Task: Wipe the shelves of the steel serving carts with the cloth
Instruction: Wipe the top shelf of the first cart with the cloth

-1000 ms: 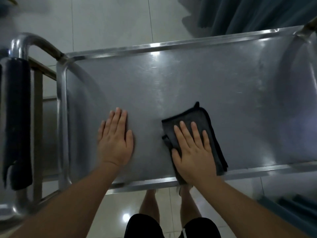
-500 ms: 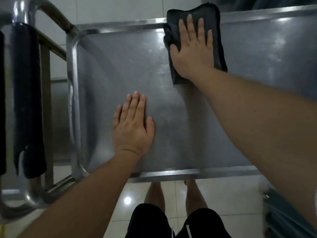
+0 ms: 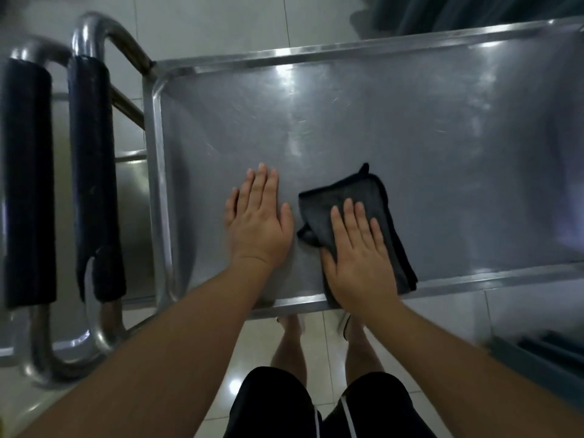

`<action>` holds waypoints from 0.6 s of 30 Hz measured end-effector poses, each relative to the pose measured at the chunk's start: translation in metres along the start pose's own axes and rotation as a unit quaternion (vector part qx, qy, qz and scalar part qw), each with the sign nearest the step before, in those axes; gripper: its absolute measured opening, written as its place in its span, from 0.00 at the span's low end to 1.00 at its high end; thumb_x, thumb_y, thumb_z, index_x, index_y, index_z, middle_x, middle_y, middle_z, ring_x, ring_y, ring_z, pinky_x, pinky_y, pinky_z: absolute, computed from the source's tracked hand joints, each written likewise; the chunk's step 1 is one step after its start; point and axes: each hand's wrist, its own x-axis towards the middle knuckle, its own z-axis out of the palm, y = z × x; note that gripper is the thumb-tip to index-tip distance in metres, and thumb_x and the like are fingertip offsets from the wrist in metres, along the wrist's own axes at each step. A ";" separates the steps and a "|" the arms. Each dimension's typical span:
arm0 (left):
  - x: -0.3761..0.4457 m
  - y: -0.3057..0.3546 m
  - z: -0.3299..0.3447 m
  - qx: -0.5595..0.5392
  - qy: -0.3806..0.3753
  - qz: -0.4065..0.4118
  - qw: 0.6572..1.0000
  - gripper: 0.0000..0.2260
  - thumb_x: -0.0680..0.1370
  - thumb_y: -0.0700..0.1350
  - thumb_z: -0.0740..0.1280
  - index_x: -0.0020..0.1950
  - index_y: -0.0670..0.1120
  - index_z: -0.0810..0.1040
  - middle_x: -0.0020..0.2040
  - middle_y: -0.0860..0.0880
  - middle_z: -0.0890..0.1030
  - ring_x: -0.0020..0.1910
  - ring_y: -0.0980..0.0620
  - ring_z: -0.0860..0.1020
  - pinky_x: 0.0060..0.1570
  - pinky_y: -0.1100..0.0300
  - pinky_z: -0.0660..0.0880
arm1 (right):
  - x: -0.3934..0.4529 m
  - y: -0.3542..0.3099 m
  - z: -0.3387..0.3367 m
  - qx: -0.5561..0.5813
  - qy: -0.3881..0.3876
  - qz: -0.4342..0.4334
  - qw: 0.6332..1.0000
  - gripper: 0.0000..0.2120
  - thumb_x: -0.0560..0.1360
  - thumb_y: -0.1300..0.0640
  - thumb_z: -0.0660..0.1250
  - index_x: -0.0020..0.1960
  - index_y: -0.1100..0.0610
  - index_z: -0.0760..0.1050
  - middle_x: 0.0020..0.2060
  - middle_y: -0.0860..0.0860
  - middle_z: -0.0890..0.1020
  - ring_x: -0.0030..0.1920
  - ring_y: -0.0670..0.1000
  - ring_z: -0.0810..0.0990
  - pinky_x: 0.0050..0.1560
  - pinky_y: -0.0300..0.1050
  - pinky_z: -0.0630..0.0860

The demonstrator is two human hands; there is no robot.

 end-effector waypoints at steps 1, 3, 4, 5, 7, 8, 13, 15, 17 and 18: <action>0.000 0.000 -0.001 -0.004 -0.006 -0.002 1.000 0.30 0.84 0.56 0.52 0.87 0.52 0.55 0.87 0.53 0.53 0.85 0.54 0.48 0.82 0.53 0.41 | -0.010 -0.002 0.001 0.010 -0.004 -0.010 1.000 0.33 0.83 0.45 0.54 0.84 0.56 0.50 0.84 0.55 0.51 0.83 0.53 0.45 0.82 0.57 0.48; 0.000 0.000 -0.005 -0.016 -0.022 -0.001 1.000 0.29 0.85 0.56 0.53 0.87 0.53 0.54 0.87 0.54 0.51 0.85 0.55 0.47 0.81 0.54 0.39 | -0.028 -0.006 -0.001 0.033 -0.007 -0.030 0.999 0.31 0.82 0.49 0.55 0.83 0.57 0.56 0.83 0.54 0.55 0.83 0.52 0.49 0.82 0.56 0.50; 0.001 -0.001 -0.008 -0.024 -0.032 0.002 0.999 0.29 0.86 0.55 0.54 0.87 0.53 0.53 0.87 0.54 0.51 0.85 0.55 0.46 0.81 0.55 0.38 | -0.037 -0.006 -0.003 0.043 -0.005 -0.043 0.998 0.30 0.82 0.50 0.55 0.82 0.57 0.60 0.82 0.54 0.59 0.83 0.52 0.53 0.81 0.56 0.52; 0.001 -0.002 -0.013 -0.029 -0.044 0.006 0.999 0.29 0.86 0.55 0.53 0.87 0.53 0.52 0.87 0.54 0.50 0.85 0.55 0.46 0.81 0.55 0.38 | -0.047 -0.007 -0.005 0.050 -0.005 -0.061 0.997 0.28 0.81 0.51 0.55 0.80 0.58 0.65 0.81 0.54 0.62 0.82 0.53 0.56 0.81 0.56 0.54; 0.003 -0.003 -0.023 -0.031 -0.071 0.019 0.997 0.29 0.87 0.55 0.53 0.87 0.52 0.52 0.87 0.53 0.49 0.85 0.54 0.46 0.81 0.54 0.39 | -0.068 -0.007 -0.007 0.062 -0.013 -0.101 0.993 0.26 0.80 0.54 0.57 0.76 0.59 0.71 0.78 0.54 0.69 0.80 0.53 0.63 0.79 0.56 0.59; 0.003 -0.003 -0.029 -0.031 -0.085 0.024 0.996 0.28 0.87 0.55 0.53 0.87 0.51 0.53 0.87 0.52 0.50 0.85 0.52 0.47 0.81 0.53 0.41 | -0.077 -0.008 -0.009 0.069 -0.016 -0.118 0.990 0.24 0.79 0.55 0.59 0.74 0.60 0.74 0.76 0.55 0.72 0.78 0.54 0.67 0.78 0.56 0.63; -0.026 0.006 -0.056 -0.007 -0.138 0.010 0.990 0.26 0.87 0.55 0.55 0.85 0.49 0.59 0.86 0.48 0.57 0.84 0.47 0.55 0.81 0.49 0.51 | -0.098 -0.014 -0.032 0.103 -0.041 -0.101 0.989 0.20 0.77 0.58 0.66 0.67 0.63 0.79 0.64 0.58 0.83 0.65 0.57 0.81 0.72 0.56 0.71; -0.054 0.010 -0.063 0.012 -0.142 0.005 0.990 0.26 0.87 0.55 0.55 0.84 0.49 0.61 0.85 0.48 0.59 0.83 0.46 0.58 0.80 0.48 0.54 | -0.097 -0.018 -0.047 0.112 -0.076 -0.087 0.987 0.16 0.79 0.58 0.67 0.64 0.61 0.80 0.58 0.58 0.85 0.59 0.59 0.84 0.63 0.54 0.80; -0.084 0.013 -0.068 0.027 -0.144 -0.005 0.989 0.25 0.86 0.55 0.56 0.83 0.50 0.63 0.85 0.47 0.61 0.82 0.45 0.61 0.79 0.47 0.57 | -0.094 -0.021 -0.063 0.107 -0.108 -0.072 0.986 0.09 0.82 0.55 0.62 0.57 0.55 0.78 0.46 0.53 0.84 0.45 0.56 0.82 0.41 0.49 0.74; -0.099 0.013 -0.070 0.033 -0.143 -0.010 0.989 0.24 0.86 0.55 0.56 0.82 0.49 0.65 0.84 0.46 0.62 0.81 0.44 0.62 0.78 0.46 0.58 | -0.093 -0.022 -0.069 0.091 -0.123 -0.069 0.986 0.08 0.83 0.53 0.58 0.54 0.54 0.75 0.43 0.51 0.81 0.39 0.55 0.78 0.36 0.49 0.68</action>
